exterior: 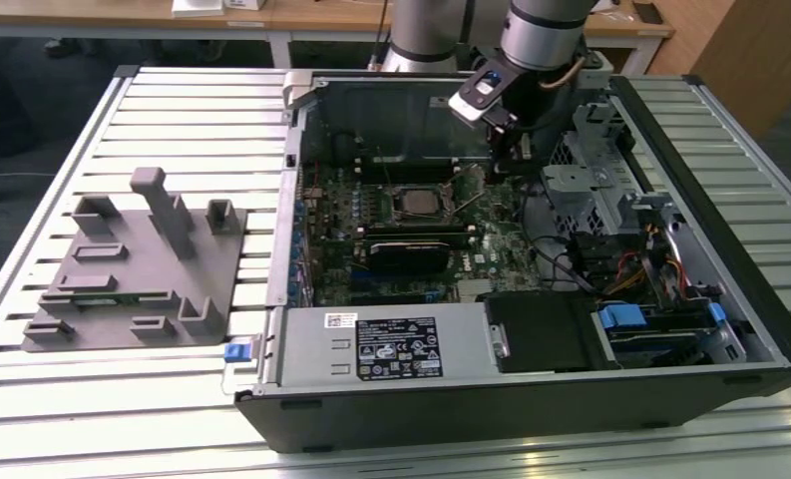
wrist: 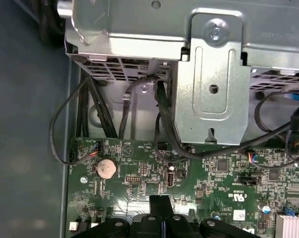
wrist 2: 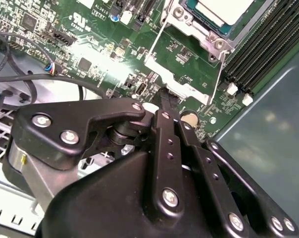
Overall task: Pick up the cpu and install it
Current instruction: 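Close the cpu cover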
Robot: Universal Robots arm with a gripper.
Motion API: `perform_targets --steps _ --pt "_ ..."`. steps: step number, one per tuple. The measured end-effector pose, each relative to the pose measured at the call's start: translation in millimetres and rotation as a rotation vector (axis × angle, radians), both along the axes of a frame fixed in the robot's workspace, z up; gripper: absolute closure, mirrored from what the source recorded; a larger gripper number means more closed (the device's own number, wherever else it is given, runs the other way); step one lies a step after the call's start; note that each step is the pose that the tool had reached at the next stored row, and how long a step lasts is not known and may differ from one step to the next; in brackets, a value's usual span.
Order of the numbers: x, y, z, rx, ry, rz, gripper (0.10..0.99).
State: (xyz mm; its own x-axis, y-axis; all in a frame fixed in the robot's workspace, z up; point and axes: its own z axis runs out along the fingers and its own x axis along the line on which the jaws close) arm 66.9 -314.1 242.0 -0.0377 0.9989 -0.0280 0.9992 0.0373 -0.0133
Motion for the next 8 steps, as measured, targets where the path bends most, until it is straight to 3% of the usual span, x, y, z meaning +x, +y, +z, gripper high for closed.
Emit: perform_targets --steps 8 --pt "-11.2 0.3 0.0 0.007 0.0010 0.000 0.980"
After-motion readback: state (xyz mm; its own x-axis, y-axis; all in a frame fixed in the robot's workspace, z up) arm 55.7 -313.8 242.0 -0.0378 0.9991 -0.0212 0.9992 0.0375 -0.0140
